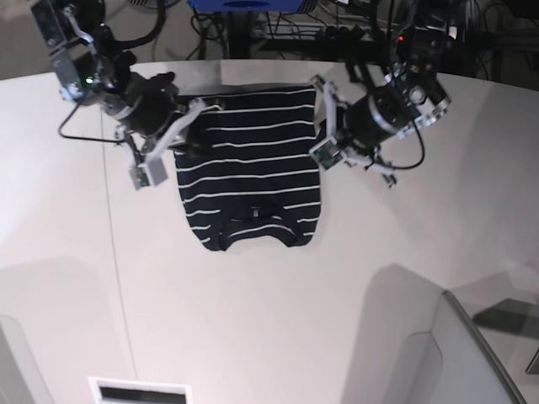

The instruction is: Layout the t-shirt on the table in an organized manner, then fold the t-shirt properly

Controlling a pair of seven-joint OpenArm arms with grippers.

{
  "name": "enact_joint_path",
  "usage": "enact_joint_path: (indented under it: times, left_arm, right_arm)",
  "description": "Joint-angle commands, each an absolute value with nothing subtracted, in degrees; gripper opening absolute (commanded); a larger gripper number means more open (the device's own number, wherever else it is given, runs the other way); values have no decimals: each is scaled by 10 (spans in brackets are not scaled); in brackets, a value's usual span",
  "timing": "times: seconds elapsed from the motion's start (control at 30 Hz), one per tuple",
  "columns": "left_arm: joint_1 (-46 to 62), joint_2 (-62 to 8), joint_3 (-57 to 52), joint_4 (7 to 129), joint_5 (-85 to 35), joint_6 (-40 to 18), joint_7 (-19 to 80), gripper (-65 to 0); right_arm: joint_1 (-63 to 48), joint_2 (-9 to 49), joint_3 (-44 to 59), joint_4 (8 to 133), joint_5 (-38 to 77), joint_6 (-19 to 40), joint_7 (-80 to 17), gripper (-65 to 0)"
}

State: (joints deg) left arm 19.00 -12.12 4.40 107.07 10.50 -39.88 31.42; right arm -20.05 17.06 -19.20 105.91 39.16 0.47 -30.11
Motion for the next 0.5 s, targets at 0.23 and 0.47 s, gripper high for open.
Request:
enact_joint_path:
  times: [0.23,0.47]
  left_arm:
    - [322,-176,30,1118,96,-400,299,-650]
    - [439,-204,30,1120,97,-400,299,-650]
  right_arm:
    - [-346,189,-65,1134,403,-3,-370,-648]
    - [-495,189,-28,1135,399,-3,-371,-648]
